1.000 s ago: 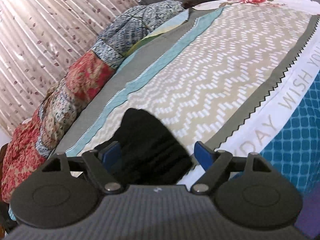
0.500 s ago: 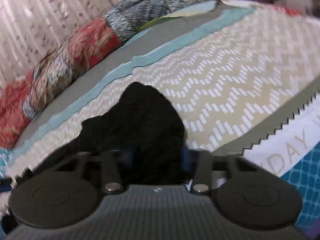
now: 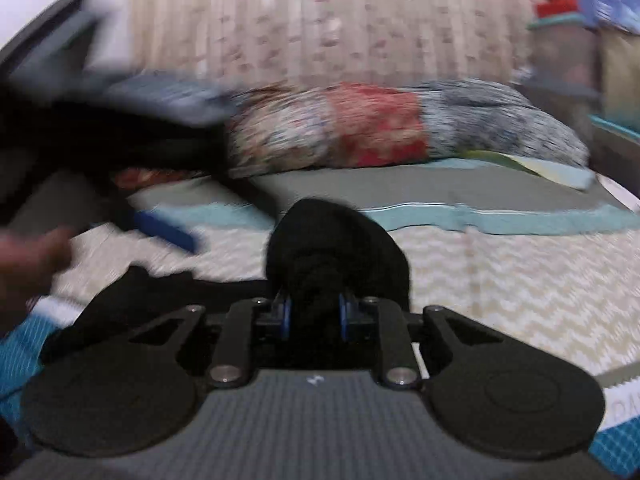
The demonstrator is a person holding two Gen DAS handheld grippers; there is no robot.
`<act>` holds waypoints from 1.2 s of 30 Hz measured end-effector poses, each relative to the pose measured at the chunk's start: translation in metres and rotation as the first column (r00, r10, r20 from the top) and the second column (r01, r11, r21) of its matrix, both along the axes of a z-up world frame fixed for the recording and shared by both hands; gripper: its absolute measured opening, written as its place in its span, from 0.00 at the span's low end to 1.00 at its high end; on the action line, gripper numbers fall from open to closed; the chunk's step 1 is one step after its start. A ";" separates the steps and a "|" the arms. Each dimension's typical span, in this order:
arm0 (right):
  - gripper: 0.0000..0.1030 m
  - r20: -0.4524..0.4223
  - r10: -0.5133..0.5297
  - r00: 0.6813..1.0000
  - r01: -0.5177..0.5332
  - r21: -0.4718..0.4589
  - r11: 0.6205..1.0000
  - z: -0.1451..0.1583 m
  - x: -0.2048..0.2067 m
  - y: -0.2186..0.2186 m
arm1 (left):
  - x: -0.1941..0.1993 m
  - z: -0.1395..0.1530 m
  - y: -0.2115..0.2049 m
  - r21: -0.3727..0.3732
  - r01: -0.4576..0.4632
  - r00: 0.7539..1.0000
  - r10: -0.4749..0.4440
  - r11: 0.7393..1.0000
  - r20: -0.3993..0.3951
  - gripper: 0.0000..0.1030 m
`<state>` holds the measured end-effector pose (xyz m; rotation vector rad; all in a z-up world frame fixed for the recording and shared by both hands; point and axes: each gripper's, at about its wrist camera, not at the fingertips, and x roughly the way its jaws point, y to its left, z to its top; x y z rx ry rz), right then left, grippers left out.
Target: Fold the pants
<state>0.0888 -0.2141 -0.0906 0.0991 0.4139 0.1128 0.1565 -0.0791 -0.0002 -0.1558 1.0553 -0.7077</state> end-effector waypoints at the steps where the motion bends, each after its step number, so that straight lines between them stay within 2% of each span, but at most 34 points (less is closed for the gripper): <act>1: 0.22 -0.002 0.023 1.000 -0.023 -0.011 1.000 -0.002 -0.002 0.007 | 0.003 -0.005 -0.001 -0.013 0.001 1.000 -0.001 1.000 -0.026 0.92; 3: 0.21 0.003 0.051 0.999 -0.051 -0.037 0.998 -0.003 -0.007 0.017 | 0.007 -0.020 -0.004 0.007 0.002 0.997 -0.002 1.000 -0.079 0.36; 5: 0.22 0.001 0.074 0.997 -0.074 -0.065 0.995 -0.001 -0.007 0.022 | 0.010 -0.033 0.000 0.015 -0.006 0.994 0.008 1.000 -0.108 0.27; 6: 0.25 -0.008 0.081 0.997 -0.081 -0.065 0.995 -0.002 -0.006 0.020 | 0.011 -0.038 0.005 0.004 -0.014 0.993 0.015 1.000 -0.118 0.26; 8: 0.39 -0.017 0.095 0.995 -0.095 -0.033 0.995 -0.003 -0.005 0.016 | 0.012 -0.041 0.017 -0.011 -0.032 0.993 0.031 0.999 -0.114 0.25; 9: 0.60 -0.019 0.097 0.995 -0.097 -0.020 0.995 -0.003 -0.006 0.014 | 0.013 -0.040 0.023 -0.015 -0.040 0.994 0.039 0.999 -0.103 0.24; 10: 0.70 -0.015 0.086 0.996 -0.086 -0.016 0.996 -0.004 -0.006 0.011 | 0.014 -0.039 0.028 -0.018 -0.049 0.995 0.047 0.999 -0.092 0.24; 12: 0.72 -0.011 0.077 0.997 -0.077 -0.028 0.997 -0.005 -0.009 0.007 | 0.015 -0.035 0.037 -0.029 -0.063 0.995 0.060 0.998 -0.080 0.24; 13: 0.78 -0.020 0.080 0.997 -0.080 -0.034 0.996 -0.006 -0.009 0.006 | 0.016 -0.033 0.039 -0.034 -0.067 0.995 0.064 0.997 -0.075 0.24; 15: 0.82 -0.034 0.075 0.997 -0.076 -0.039 0.996 -0.008 -0.007 0.008 | 0.015 -0.028 0.045 -0.039 -0.071 0.996 0.069 0.997 -0.055 0.24; 19: 0.84 -0.042 0.102 0.994 -0.105 -0.054 0.993 -0.009 -0.004 0.017 | 0.007 -0.013 0.068 -0.061 -0.081 0.996 0.083 0.995 0.025 0.24; 23: 0.84 -0.044 0.165 0.985 -0.169 -0.101 0.980 -0.008 0.005 0.040 | 0.006 -0.003 0.103 -0.071 -0.134 0.988 0.139 0.988 0.072 0.24; 28: 0.84 -0.067 0.252 0.965 -0.259 -0.109 0.960 -0.008 0.021 0.072 | 0.007 -0.014 0.153 -0.080 -0.228 0.973 0.231 0.970 0.025 0.24; 32: 0.84 -0.096 0.306 0.947 -0.317 -0.130 0.940 -0.013 0.032 0.092 | 0.007 -0.039 0.183 -0.056 -0.293 0.956 0.292 0.955 -0.024 0.24; 35: 0.84 -0.131 0.315 0.940 -0.332 -0.140 0.933 -0.019 0.037 0.100 | 0.009 -0.058 0.191 -0.019 -0.335 0.939 0.332 0.942 -0.088 0.34; 36: 0.84 -0.145 0.311 0.939 -0.330 -0.139 0.934 -0.021 0.041 0.100 | 0.008 -0.061 0.193 -0.030 -0.338 0.937 0.334 0.941 -0.100 0.34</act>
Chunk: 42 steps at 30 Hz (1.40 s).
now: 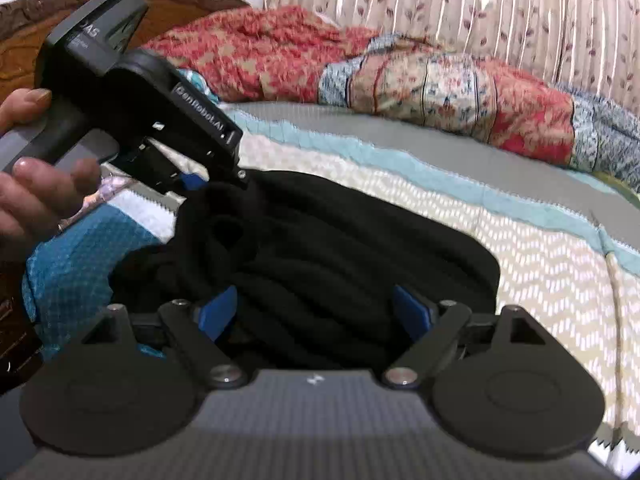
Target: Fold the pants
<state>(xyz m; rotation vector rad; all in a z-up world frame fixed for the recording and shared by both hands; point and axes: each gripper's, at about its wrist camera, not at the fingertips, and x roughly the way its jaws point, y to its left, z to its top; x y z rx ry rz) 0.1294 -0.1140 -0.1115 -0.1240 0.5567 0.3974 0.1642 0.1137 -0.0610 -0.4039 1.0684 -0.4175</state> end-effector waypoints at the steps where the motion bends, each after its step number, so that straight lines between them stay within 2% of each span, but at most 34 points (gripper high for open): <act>1: 0.84 -0.014 -0.007 1.000 0.007 0.001 1.000 0.000 0.002 0.000 | -0.002 0.000 0.001 -0.013 0.002 1.000 -0.002 1.000 0.003 0.38; 3: 0.84 -0.019 -0.019 1.000 0.020 0.025 0.999 0.004 0.002 -0.004 | -0.005 0.006 0.002 -0.021 0.009 1.000 -0.009 1.000 0.020 0.51; 4: 0.84 -0.007 -0.015 1.000 0.015 0.042 0.999 0.008 -0.001 -0.006 | -0.006 0.009 0.002 -0.022 0.013 0.999 -0.012 1.000 0.034 0.52; 8: 0.86 0.067 0.083 0.994 -0.090 0.114 0.989 0.021 -0.018 -0.002 | -0.003 0.016 0.000 -0.040 0.025 0.999 -0.023 0.999 0.044 0.53; 11: 0.86 0.083 0.129 0.988 -0.136 0.083 0.987 0.022 -0.017 0.012 | 0.001 0.016 -0.006 -0.037 0.023 0.999 -0.022 0.999 0.033 0.53; 15: 0.84 0.045 0.113 0.993 -0.115 0.049 0.992 0.013 -0.003 0.025 | 0.002 0.017 -0.020 0.006 0.044 0.998 -0.044 0.999 0.051 0.53; 17: 0.57 -0.008 0.092 0.996 -0.092 0.028 0.995 0.007 0.007 0.024 | 0.001 0.017 -0.027 0.050 0.049 0.997 -0.052 0.998 0.055 0.55; 18: 0.35 -0.032 0.092 0.995 -0.090 0.054 0.994 0.006 0.010 0.020 | 0.001 0.016 -0.030 0.071 0.052 0.997 -0.055 0.996 0.051 0.56; 19: 0.22 -0.044 0.087 0.995 -0.083 0.086 0.993 0.008 0.010 0.015 | 0.002 0.015 -0.033 0.094 0.053 0.997 -0.057 0.994 0.043 0.57; 20: 0.21 -0.042 0.078 0.996 -0.074 0.097 0.993 0.010 0.009 0.013 | 0.002 0.013 -0.036 0.119 0.052 0.998 -0.057 0.991 0.036 0.59; 22: 0.18 0.003 0.069 0.998 -0.069 0.043 0.997 0.013 0.002 0.016 | 0.003 0.009 -0.042 0.162 0.054 0.998 -0.060 0.985 0.030 0.62; 24: 0.18 0.053 0.069 0.996 -0.068 -0.019 0.997 0.015 -0.007 0.021 | 0.003 0.009 -0.046 0.179 0.054 0.998 -0.061 0.982 0.034 0.68; 27: 0.18 0.091 0.083 0.992 -0.074 -0.090 0.993 0.011 -0.017 0.027 | 0.002 0.010 -0.055 0.226 0.057 0.997 -0.069 0.972 0.044 0.69; 33: 0.21 0.095 0.074 0.993 -0.063 -0.107 0.992 0.007 -0.011 0.024 | 0.000 0.012 -0.065 0.278 0.066 0.995 -0.084 0.958 0.053 0.69; 35: 0.31 0.097 0.065 0.993 -0.055 -0.104 0.993 0.007 -0.011 0.021 | 0.001 0.012 -0.065 0.279 0.064 0.995 -0.081 0.958 0.050 0.69; 37: 0.53 0.106 0.044 0.993 -0.032 -0.111 0.993 0.005 -0.010 0.020 | 0.002 0.011 -0.066 0.281 0.063 0.996 -0.080 0.958 0.047 0.70; 39: 0.63 0.100 0.017 0.995 -0.006 -0.109 0.994 0.002 -0.009 0.017 | 0.003 0.011 -0.066 0.283 0.065 0.996 -0.081 0.957 0.046 0.70; 42: 0.66 0.070 -0.009 0.998 0.015 -0.086 0.996 -0.003 -0.002 0.009 | 0.003 0.010 -0.068 0.293 0.067 0.995 -0.084 0.954 0.046 0.70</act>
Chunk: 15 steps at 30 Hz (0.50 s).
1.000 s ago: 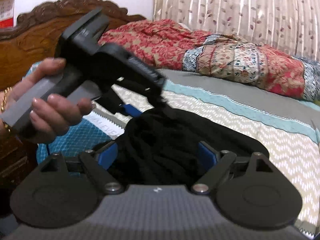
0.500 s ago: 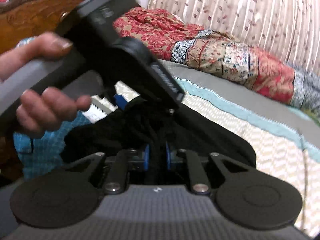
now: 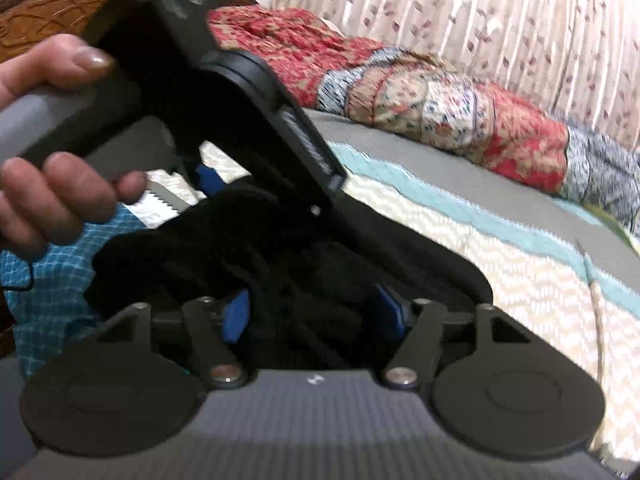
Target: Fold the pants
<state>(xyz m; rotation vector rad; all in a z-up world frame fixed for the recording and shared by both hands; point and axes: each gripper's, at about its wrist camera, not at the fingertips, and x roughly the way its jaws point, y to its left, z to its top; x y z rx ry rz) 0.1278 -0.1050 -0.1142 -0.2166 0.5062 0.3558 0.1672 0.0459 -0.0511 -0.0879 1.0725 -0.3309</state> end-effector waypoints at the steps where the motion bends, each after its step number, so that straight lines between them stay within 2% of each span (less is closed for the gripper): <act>1: 0.66 -0.004 -0.005 1.000 0.005 0.004 1.000 -0.001 0.001 -0.002 | 0.000 0.000 0.000 0.003 0.001 1.000 -0.001 1.000 0.001 0.71; 3: 0.63 -0.017 -0.007 1.000 0.008 0.018 1.000 -0.001 0.003 -0.006 | 0.000 0.000 -0.001 0.007 0.004 1.000 -0.004 1.000 0.002 0.71; 5: 0.36 -0.037 0.009 0.999 -0.008 0.038 0.999 -0.001 0.004 -0.008 | 0.001 -0.001 -0.002 0.011 0.006 1.000 -0.006 1.000 0.002 0.71; 7: 0.20 -0.043 0.032 0.999 -0.030 0.033 0.999 0.000 0.002 -0.005 | 0.002 -0.001 -0.003 0.012 0.008 1.000 -0.008 1.000 0.001 0.73; 10: 0.15 0.008 0.061 0.998 -0.060 -0.048 0.997 0.000 -0.008 0.006 | 0.002 -0.001 -0.005 0.019 0.007 1.000 -0.007 1.000 0.007 0.73; 11: 0.15 0.036 0.069 0.997 -0.066 -0.082 0.994 0.001 -0.012 0.009 | 0.002 -0.001 -0.005 0.018 0.009 1.000 -0.009 1.000 0.008 0.70; 13: 0.14 0.102 0.074 0.992 -0.058 -0.147 0.987 0.003 -0.018 0.013 | 0.003 0.001 -0.005 -0.004 0.022 1.000 -0.022 1.000 0.008 0.53; 14: 0.14 0.155 0.080 0.985 -0.047 -0.209 0.977 0.004 -0.022 0.016 | 0.004 0.002 -0.005 -0.039 0.039 0.999 -0.039 0.998 0.002 0.39; 15: 0.13 0.202 0.096 0.975 -0.038 -0.270 0.962 0.004 -0.025 0.019 | 0.003 0.005 -0.005 -0.062 0.047 0.999 -0.047 0.997 0.007 0.35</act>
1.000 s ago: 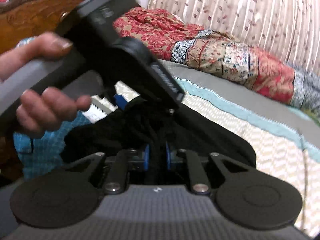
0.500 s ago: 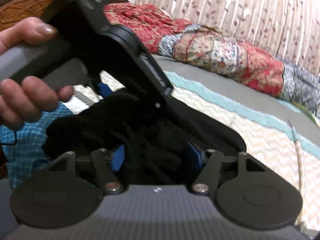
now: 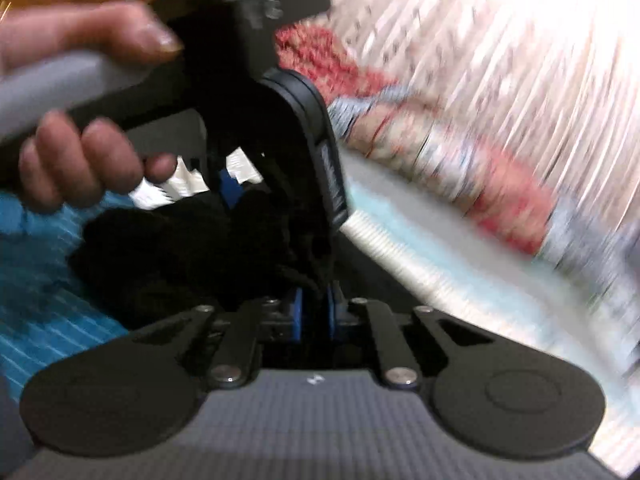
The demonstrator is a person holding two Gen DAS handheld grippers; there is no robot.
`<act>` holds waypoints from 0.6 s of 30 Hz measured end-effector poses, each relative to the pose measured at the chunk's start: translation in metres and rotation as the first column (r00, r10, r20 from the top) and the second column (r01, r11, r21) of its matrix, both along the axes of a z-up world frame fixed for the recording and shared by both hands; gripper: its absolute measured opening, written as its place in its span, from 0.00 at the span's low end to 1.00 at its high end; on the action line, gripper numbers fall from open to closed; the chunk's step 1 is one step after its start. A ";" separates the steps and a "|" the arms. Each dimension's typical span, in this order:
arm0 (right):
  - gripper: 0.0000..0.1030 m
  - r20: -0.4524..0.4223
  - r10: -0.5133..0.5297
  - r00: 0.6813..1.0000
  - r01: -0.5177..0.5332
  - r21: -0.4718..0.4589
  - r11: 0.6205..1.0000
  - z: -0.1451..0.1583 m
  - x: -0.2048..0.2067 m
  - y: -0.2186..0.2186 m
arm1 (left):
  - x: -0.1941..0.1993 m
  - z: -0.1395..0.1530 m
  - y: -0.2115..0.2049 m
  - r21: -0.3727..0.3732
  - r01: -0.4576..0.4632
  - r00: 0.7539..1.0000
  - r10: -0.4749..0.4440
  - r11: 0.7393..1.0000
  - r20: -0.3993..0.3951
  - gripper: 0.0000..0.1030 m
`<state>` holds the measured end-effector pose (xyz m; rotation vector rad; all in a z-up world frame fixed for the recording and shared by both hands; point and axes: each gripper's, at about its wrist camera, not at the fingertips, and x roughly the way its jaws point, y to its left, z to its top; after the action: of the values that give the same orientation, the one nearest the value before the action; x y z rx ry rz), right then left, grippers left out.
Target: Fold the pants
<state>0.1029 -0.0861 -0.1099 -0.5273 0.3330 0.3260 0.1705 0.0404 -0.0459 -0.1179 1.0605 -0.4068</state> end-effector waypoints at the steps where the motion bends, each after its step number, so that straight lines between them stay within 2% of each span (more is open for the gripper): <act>1: 0.13 0.067 0.006 0.998 -0.001 -0.079 0.997 -0.001 -0.004 0.005 | -0.001 0.005 -0.001 -0.013 0.006 1.000 -0.006 1.000 0.020 0.33; 3: 0.13 0.185 0.024 0.982 0.014 -0.206 0.979 -0.005 -0.011 0.012 | -0.004 0.018 0.001 -0.060 0.021 0.997 -0.016 0.998 0.080 0.30; 6: 0.13 0.271 0.039 0.962 0.039 -0.278 0.960 -0.008 -0.016 0.019 | -0.006 0.032 0.011 -0.143 0.035 0.989 -0.014 0.989 0.144 0.29; 8: 0.13 0.298 0.071 0.952 0.032 -0.326 0.945 -0.015 -0.019 0.027 | -0.006 0.030 0.018 -0.146 0.035 0.986 -0.011 0.989 0.166 0.29; 12: 0.13 0.253 0.141 0.957 -0.036 -0.381 0.924 -0.031 -0.021 0.047 | -0.013 0.003 0.037 -0.101 -0.005 0.989 0.019 0.995 0.146 0.28; 15: 0.14 0.202 0.192 0.960 -0.102 -0.386 0.917 -0.037 -0.025 0.063 | -0.020 -0.010 0.059 -0.127 -0.045 0.990 0.062 0.991 0.126 0.28; 18: 0.17 0.137 0.221 0.966 -0.165 -0.332 0.929 -0.033 -0.028 0.072 | -0.026 -0.014 0.080 -0.175 -0.077 0.987 0.100 0.982 0.126 0.27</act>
<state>0.0750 -0.0137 -0.1434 -0.9057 0.1645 0.4181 0.1443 0.1206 -0.0597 -0.2847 0.8834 -0.4184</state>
